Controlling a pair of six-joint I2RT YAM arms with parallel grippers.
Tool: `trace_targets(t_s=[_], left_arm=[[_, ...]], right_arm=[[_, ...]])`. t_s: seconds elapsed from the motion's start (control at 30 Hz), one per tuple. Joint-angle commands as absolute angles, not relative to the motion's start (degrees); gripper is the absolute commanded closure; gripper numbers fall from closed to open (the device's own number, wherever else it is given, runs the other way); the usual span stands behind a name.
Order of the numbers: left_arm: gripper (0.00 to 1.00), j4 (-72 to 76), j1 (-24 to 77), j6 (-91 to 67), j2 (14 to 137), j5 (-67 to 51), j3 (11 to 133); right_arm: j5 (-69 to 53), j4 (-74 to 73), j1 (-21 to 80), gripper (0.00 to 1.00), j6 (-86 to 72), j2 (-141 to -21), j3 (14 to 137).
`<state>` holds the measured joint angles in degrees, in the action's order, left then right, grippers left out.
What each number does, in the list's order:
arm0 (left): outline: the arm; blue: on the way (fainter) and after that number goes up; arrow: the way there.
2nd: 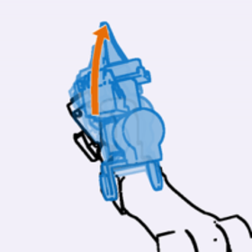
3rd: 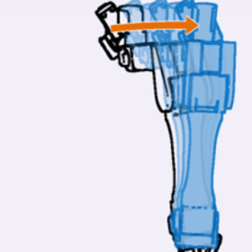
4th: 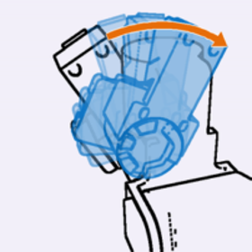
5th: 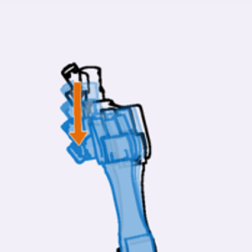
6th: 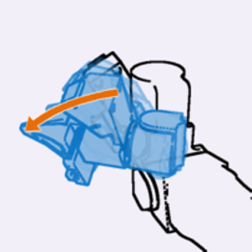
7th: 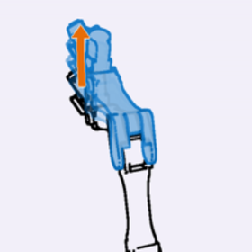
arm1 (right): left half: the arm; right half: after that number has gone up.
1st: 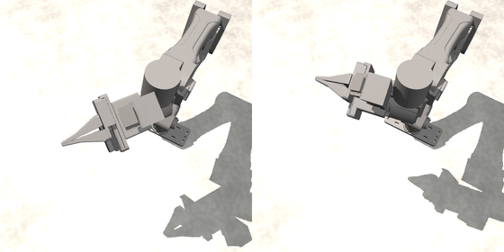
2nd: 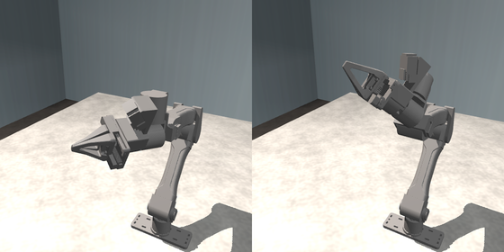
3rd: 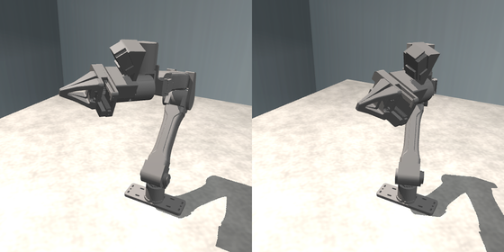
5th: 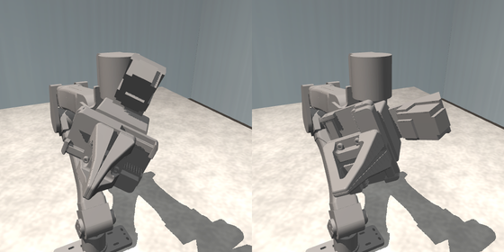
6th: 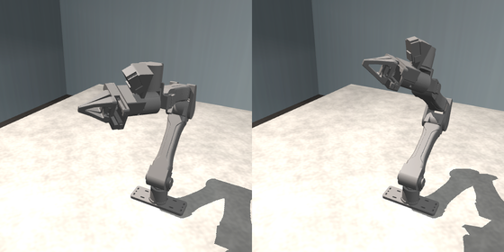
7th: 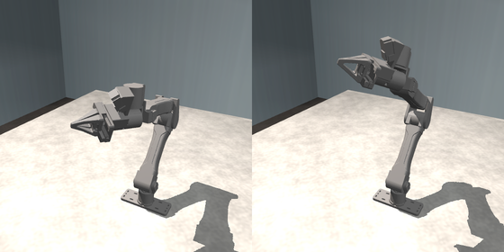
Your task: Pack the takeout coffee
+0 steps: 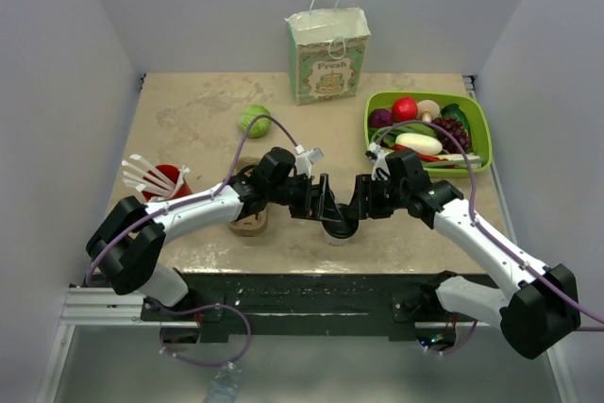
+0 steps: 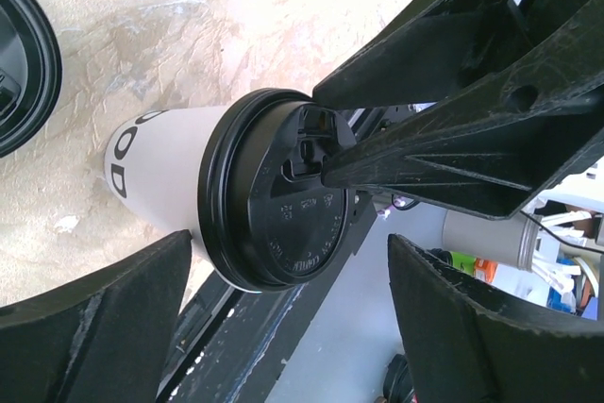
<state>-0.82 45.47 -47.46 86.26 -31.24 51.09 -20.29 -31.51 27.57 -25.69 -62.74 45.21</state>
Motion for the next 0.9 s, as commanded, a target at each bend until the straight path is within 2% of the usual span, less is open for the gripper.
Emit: trace_targets(t_s=[0.0,0.27,0.5,0.73,0.87], left_arm=[[0.12,-2.63,45.79,-47.55,86.49,-30.68,51.06],[0.13,-6.06,45.79,-46.49,86.4,-28.04,49.48],[0.23,-3.52,45.88,-47.98,87.8,-27.78,48.87],[0.32,-5.44,45.7,-48.78,88.42,-25.32,49.31],[0.43,-6.06,45.44,-49.48,89.56,-23.82,48.52]], right_arm=[[-21.36,-29.62,27.42,0.51,-26.46,-62.49,44.47],[-20.13,-29.97,27.42,0.5,-26.19,-61.87,42.37],[-21.62,-27.34,27.42,0.51,-28.04,-62.14,40.78],[-15.56,-29.88,27.42,0.54,-28.65,-62.05,41.05],[-13.8,-29.89,27.42,0.54,-28.48,-62.84,39.82]])
